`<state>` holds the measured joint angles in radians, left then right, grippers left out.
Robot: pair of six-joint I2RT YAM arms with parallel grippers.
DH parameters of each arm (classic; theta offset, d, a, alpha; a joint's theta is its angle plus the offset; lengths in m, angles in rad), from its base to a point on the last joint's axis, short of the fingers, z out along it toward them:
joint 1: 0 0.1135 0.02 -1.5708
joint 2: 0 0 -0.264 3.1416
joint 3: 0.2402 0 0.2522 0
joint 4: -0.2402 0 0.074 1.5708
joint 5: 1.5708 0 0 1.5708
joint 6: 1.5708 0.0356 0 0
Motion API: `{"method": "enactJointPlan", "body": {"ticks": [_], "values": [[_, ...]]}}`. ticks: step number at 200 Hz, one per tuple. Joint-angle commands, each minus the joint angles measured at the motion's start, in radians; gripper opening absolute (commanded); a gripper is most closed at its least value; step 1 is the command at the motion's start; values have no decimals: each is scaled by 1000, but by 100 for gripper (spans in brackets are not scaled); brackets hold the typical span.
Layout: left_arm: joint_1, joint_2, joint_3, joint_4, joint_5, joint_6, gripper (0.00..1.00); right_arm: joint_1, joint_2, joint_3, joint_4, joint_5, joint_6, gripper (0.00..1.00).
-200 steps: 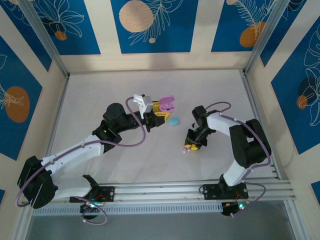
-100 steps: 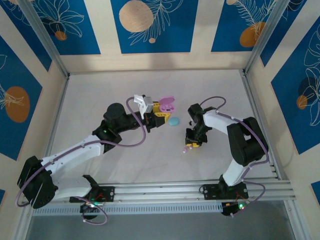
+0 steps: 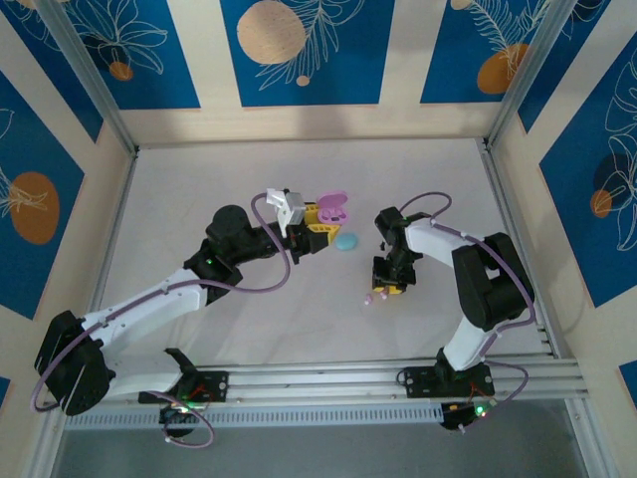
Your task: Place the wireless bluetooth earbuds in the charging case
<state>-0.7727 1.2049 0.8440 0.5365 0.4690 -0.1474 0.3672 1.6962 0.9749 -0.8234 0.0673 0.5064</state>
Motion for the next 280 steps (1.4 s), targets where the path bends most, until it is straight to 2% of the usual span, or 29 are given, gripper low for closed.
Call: {"method": "enactJointPlan", "body": {"ticks": [1, 93, 280], "values": [[-12, -24, 9, 11, -3, 16, 30, -16, -26, -9, 7, -33, 56, 30], [-12, -21, 4, 18, -7, 16, 30, -10, -4, 5, 3, -80, 41, 26], [-12, -19, 3, 16, -7, 13, 31, 41, 48, 53, -61, 44, -20, 27]]}}
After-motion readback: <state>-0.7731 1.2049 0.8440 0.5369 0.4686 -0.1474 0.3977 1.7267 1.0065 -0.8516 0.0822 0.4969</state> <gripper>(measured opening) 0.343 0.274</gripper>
